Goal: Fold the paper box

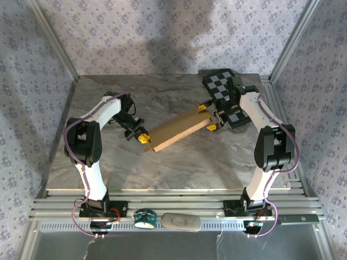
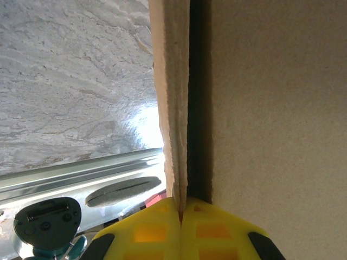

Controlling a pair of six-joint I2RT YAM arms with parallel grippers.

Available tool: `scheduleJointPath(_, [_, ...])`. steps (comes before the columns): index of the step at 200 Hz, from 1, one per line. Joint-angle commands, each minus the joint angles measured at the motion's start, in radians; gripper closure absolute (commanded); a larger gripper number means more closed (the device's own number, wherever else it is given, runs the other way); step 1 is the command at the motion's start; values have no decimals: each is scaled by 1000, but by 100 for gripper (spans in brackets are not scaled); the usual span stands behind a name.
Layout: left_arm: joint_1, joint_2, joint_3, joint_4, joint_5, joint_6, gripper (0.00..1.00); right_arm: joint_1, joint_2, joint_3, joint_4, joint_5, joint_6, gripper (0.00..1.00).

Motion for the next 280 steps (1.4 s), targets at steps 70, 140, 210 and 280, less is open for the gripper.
scheduleJointPath(70, [8,0,103,-8,20,-24,67,-27,-56,-70,61,-19,115,41])
scheduleJointPath(140, [81,-81,253,162,-268,-241,52,-55,-66,-68,30,4,166,44])
scheduleJointPath(210, [-115,-282,314,388,-580,-143,47,-63,-92,-139,154,24,434,47])
scheduleJointPath(280, [-309,-208,446,306,-733,603,49,-79,-44,-109,131,37,456,48])
